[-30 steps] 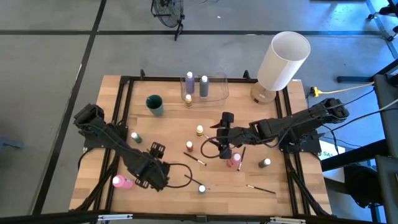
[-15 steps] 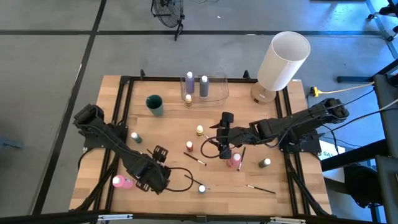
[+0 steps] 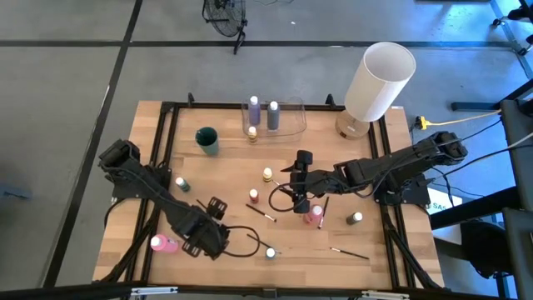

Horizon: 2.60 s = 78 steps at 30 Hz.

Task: Pick & Place Paint Supplies
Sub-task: Put the blue paint bottle into the transparent bin

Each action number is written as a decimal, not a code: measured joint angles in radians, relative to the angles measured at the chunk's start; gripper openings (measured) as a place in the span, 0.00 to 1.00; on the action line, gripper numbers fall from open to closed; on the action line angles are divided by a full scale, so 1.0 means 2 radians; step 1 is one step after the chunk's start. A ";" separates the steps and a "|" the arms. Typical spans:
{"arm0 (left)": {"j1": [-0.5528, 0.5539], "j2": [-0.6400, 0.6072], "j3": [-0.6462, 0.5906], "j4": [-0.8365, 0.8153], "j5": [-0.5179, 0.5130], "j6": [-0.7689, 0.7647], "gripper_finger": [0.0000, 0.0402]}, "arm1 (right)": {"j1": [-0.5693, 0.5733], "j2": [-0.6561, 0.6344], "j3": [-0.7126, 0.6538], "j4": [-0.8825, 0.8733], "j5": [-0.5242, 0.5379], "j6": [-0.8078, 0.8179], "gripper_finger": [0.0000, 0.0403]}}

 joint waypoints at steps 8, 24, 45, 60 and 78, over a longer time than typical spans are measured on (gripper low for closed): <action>0.000 0.000 -0.002 0.025 -0.002 0.028 0.72 | 0.000 0.000 0.000 0.000 0.000 0.002 0.71; 0.010 0.000 -0.010 0.035 0.018 0.039 0.72 | 0.000 0.000 0.000 0.000 -0.001 0.005 0.71; 0.021 0.000 -0.010 0.030 0.020 0.047 0.72 | 0.000 0.000 0.000 -0.004 0.001 0.000 0.70; 0.020 0.000 -0.010 0.034 0.020 0.042 0.72 | 0.000 0.000 0.000 -0.008 0.001 0.000 0.70; 0.020 0.000 -0.010 0.033 0.020 0.039 0.72 | 0.000 0.000 0.000 -0.008 0.002 -0.001 0.70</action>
